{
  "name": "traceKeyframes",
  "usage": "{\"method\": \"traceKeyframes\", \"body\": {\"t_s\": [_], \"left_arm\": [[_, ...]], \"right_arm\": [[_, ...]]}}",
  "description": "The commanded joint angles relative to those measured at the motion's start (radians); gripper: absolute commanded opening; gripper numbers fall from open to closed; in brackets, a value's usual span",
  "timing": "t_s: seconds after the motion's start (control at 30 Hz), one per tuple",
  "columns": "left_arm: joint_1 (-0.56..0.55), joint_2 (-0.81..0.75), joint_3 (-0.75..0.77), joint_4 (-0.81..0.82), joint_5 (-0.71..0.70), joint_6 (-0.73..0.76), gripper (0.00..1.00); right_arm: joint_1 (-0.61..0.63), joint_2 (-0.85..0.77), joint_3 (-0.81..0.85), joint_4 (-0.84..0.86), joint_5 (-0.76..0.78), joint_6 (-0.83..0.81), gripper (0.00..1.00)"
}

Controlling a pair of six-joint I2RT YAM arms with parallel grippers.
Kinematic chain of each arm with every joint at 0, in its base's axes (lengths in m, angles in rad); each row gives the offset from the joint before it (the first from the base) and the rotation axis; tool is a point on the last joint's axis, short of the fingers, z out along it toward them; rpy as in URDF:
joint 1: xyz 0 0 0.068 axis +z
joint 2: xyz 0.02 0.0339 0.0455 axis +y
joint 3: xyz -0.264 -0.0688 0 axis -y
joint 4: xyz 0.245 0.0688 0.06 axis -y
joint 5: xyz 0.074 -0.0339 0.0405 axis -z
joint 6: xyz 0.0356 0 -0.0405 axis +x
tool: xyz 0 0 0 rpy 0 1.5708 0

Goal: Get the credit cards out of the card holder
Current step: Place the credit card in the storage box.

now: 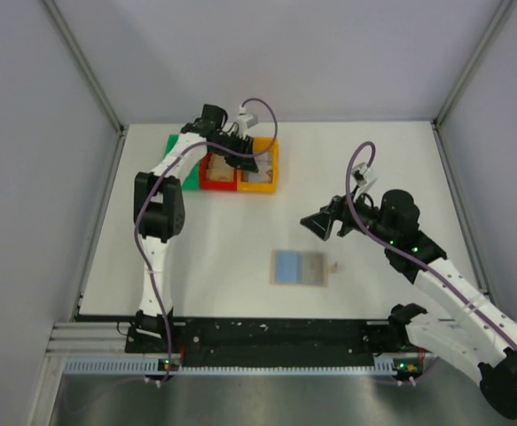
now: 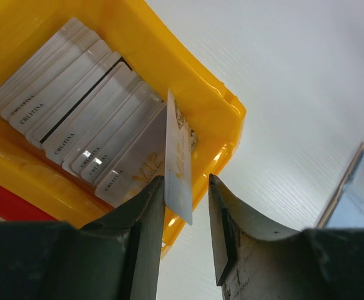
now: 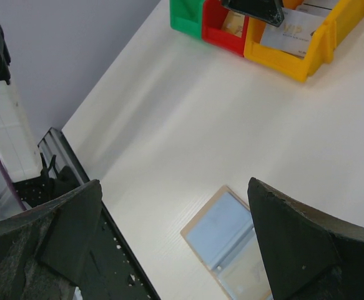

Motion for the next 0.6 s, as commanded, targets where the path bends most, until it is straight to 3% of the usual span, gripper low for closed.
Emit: {"method": "traceKeyframes", "body": {"t_s": [0.0, 0.3, 0.43, 0.57], "left_arm": [[0.004, -0.057, 0.006, 0.072, -0.082, -0.011, 0.41], [0.004, -0.135, -0.043, 0.149, -0.206, -0.049, 0.56], [0.004, -0.209, -0.092, 0.215, -0.274, -0.110, 0.67], [0.004, -0.333, -0.170, 0.282, -0.349, -0.201, 0.83]], "right_arm": [[-0.012, -0.006, 0.056, 0.010, -0.014, -0.020, 0.98], [-0.015, -0.020, 0.055, -0.001, -0.010, -0.022, 0.98], [-0.017, -0.028, 0.070, -0.079, 0.059, -0.055, 0.99], [-0.021, -0.045, 0.101, -0.188, 0.221, -0.109, 0.99]]}}
